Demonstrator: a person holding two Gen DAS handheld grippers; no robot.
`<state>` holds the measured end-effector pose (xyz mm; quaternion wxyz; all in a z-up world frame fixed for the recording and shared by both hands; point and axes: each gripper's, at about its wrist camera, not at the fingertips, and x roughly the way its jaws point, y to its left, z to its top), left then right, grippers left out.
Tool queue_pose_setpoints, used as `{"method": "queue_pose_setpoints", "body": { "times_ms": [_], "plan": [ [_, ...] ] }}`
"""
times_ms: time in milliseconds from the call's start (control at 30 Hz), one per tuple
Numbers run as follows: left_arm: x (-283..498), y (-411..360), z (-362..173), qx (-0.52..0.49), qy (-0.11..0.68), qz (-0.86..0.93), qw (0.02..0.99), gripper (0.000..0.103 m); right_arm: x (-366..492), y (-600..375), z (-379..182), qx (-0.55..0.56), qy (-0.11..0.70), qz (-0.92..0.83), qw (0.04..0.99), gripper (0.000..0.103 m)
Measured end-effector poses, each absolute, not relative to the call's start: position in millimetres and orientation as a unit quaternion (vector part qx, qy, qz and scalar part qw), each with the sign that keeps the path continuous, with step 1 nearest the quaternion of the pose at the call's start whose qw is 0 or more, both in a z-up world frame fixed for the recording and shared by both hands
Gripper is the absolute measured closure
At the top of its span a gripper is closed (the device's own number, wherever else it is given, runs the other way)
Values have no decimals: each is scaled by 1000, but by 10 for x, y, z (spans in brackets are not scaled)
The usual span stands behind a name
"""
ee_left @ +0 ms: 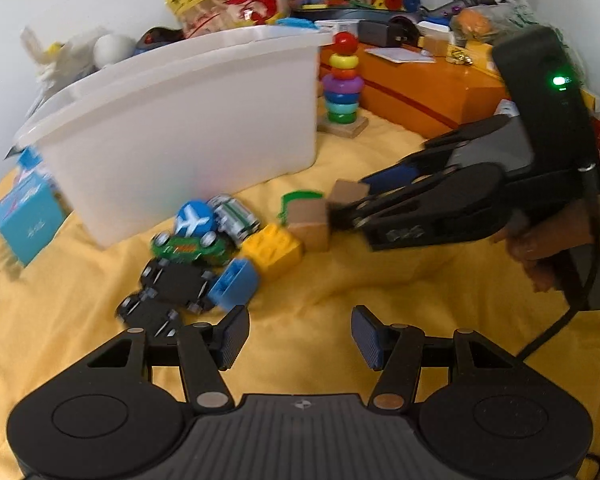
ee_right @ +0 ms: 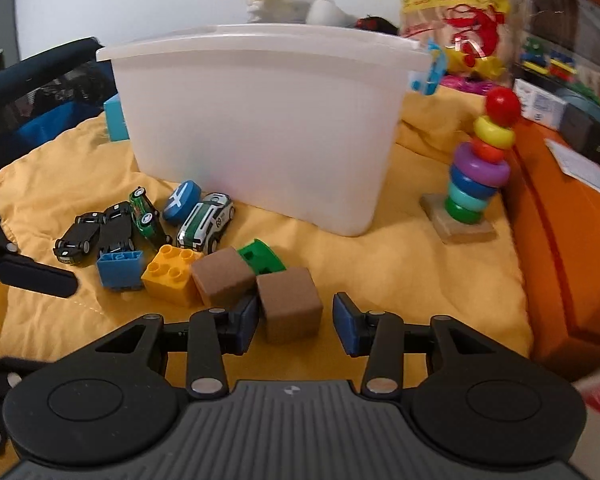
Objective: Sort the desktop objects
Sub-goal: 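Grasp a wooden cube with the right gripper while the left grasps another wooden cube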
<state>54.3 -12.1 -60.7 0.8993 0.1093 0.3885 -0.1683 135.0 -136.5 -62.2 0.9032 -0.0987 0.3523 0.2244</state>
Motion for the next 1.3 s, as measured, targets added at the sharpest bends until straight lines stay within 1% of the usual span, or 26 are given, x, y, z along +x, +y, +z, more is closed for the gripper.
{"method": "queue_pose_setpoints", "body": {
  "times_ms": [167,233,333,433,500,533,567,733,833,967,1133,1300],
  "plan": [
    [708,-272,-603,116,374,-176,903,43,1266,-1434,-601,-85,370,228,896,68],
    [774,-331,-601,123,368,-180,904,43,1143,-1545,-605,-73,376,217,898,70],
    [895,-438,-605,155,351,-180,906,43,945,-1691,-633,-56,386,211,896,70],
    [1068,-510,-643,175,349,-184,902,43,771,-1720,-628,-62,385,213,896,70],
    [1184,-535,-685,176,358,-190,897,52,698,-1737,-629,-53,385,209,897,70],
    [1222,-534,-698,169,362,-198,895,67,674,-1741,-626,-50,385,207,898,70],
    [1254,-531,-714,161,369,-203,892,70,648,-1744,-632,-48,384,206,899,70],
    [1119,-484,-644,141,369,-221,892,71,593,-1720,-616,-47,383,207,899,70],
    [850,-370,-494,133,352,-218,900,70,573,-1707,-572,-33,384,213,898,70],
    [442,-57,-397,105,362,-191,906,70,485,-1577,-503,-38,376,239,895,70],
    [100,235,-557,117,380,-134,908,70,373,-1299,-458,-56,355,282,890,70],
    [106,312,-749,109,394,-118,905,70,383,-1081,-581,-95,360,290,882,70]
  ]
}}
